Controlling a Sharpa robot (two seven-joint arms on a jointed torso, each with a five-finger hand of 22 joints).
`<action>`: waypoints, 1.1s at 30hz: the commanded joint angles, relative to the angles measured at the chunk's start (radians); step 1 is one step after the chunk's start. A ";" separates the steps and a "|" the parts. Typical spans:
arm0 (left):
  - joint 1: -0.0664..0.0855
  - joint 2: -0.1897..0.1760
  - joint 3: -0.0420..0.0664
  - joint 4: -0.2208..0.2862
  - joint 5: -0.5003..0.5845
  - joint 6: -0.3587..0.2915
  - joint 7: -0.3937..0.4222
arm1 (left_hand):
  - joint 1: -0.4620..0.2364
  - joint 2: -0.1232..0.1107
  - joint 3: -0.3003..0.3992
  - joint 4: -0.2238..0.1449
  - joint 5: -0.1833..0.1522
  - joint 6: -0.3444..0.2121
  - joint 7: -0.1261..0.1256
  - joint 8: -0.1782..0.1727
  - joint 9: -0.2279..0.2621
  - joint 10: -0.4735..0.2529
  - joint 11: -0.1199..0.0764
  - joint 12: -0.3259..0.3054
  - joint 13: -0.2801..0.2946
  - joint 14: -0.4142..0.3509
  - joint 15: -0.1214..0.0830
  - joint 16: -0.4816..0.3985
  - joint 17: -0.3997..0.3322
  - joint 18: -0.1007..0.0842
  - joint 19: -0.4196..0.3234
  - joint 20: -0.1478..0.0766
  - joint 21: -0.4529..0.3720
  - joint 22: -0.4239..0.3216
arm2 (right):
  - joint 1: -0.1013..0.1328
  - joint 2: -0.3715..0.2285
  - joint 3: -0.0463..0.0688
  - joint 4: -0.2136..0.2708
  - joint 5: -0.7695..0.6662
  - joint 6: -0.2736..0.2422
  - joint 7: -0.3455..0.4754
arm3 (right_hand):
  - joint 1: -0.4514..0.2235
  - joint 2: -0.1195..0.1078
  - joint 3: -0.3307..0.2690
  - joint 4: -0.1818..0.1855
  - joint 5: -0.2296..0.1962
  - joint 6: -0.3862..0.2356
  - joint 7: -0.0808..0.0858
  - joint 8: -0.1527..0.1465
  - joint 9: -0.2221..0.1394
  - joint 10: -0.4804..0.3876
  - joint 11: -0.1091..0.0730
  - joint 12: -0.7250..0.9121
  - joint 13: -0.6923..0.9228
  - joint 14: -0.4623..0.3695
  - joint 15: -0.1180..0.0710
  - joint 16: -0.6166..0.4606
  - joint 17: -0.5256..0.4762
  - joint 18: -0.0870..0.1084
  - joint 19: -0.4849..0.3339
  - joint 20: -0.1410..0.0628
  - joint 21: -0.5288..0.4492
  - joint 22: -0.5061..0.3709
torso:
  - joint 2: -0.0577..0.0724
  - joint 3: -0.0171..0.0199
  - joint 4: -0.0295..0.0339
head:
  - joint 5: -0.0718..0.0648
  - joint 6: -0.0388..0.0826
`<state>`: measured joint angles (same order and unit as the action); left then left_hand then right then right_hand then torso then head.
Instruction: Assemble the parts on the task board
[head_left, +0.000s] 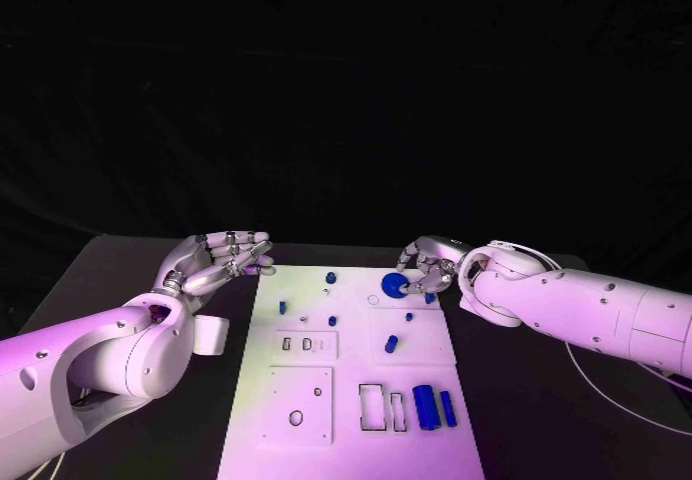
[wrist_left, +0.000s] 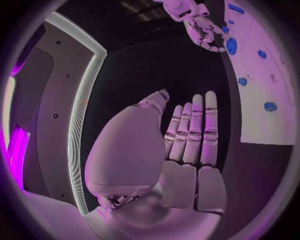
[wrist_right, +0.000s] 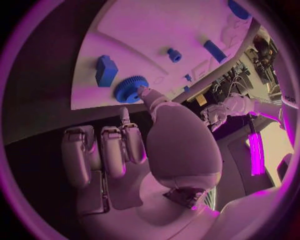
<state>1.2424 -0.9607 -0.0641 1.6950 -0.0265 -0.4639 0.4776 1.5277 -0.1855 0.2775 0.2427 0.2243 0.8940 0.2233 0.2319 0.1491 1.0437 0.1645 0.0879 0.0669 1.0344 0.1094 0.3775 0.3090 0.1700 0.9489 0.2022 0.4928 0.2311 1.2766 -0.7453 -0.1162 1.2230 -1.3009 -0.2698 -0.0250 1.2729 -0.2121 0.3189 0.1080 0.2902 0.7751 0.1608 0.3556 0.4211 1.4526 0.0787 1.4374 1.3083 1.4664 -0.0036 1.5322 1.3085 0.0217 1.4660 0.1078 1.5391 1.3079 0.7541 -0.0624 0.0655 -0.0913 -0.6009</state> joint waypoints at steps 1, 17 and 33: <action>0.002 0.002 0.001 0.001 0.005 0.012 0.008 | 0.006 0.000 0.003 -0.005 -0.004 -0.002 0.001 -0.004 -0.001 0.003 0.002 -0.005 0.001 -0.003 -0.001 -0.004 0.001 0.009 -0.001 -0.003 0.004 0.001 | -0.003 0.004 0.000 -0.006 0.015 0.048 0.014 | 0.007 0.000 0.001 0.005 -0.006 -0.002 0.003 0.002 -0.001 0.007 0.001 0.005 0.111 0.084 0.010 0.007 0.152 -0.011 0.076 0.005 0.005 0.224 | 0.000 -0.0001 0.0002 | -0.001 -0.002; 0.002 0.003 0.001 -0.004 0.005 0.013 0.005 | 0.007 0.000 0.004 -0.006 -0.004 -0.001 0.001 -0.004 -0.001 0.004 0.002 -0.005 0.001 -0.002 -0.001 -0.003 0.002 0.009 -0.001 -0.004 0.007 0.002 | -0.006 0.012 -0.001 0.000 0.011 0.045 0.015 | -0.001 0.002 0.000 0.014 -0.008 -0.002 0.005 0.004 -0.002 0.011 0.002 0.014 0.121 0.086 0.012 0.011 0.166 -0.014 0.085 0.007 0.014 0.236 | 0.001 -0.0007 0.0006 | -0.001 -0.008; 0.002 0.006 0.001 -0.008 0.005 0.018 0.000 | 0.007 0.000 0.004 -0.006 -0.004 -0.001 0.001 -0.004 -0.001 0.004 0.002 -0.006 0.001 -0.002 -0.002 -0.003 0.002 0.009 -0.002 -0.004 0.008 0.002 | -0.008 0.033 -0.001 -0.018 0.004 0.037 -0.005 | -0.012 0.007 0.000 0.029 -0.007 0.010 0.003 0.013 -0.002 0.012 0.002 0.019 0.127 0.087 0.013 0.015 0.174 -0.017 0.092 0.009 0.020 0.245 | 0.002 0.0003 0.0009 | -0.001 -0.012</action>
<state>1.2424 -0.9573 -0.0642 1.6859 -0.0241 -0.4634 0.4747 1.5277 -0.1855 0.2803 0.2398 0.2243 0.8939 0.2233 0.2319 0.1491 1.0437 0.1645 0.0879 0.0666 1.0344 0.1094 0.3775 0.3099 0.1701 0.9488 0.2022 0.4968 0.2321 1.2725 -0.7148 -0.1150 1.2043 -1.2860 -0.2445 -0.0189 1.2674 -0.2067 0.3190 0.1300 0.2863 0.7775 0.1631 0.3634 0.4195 1.4560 0.0822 1.4526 1.3080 1.4664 0.0035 1.5404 1.3081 0.0219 1.4660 0.1077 1.5550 1.3075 0.7560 -0.0625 0.0662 -0.0926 -0.6125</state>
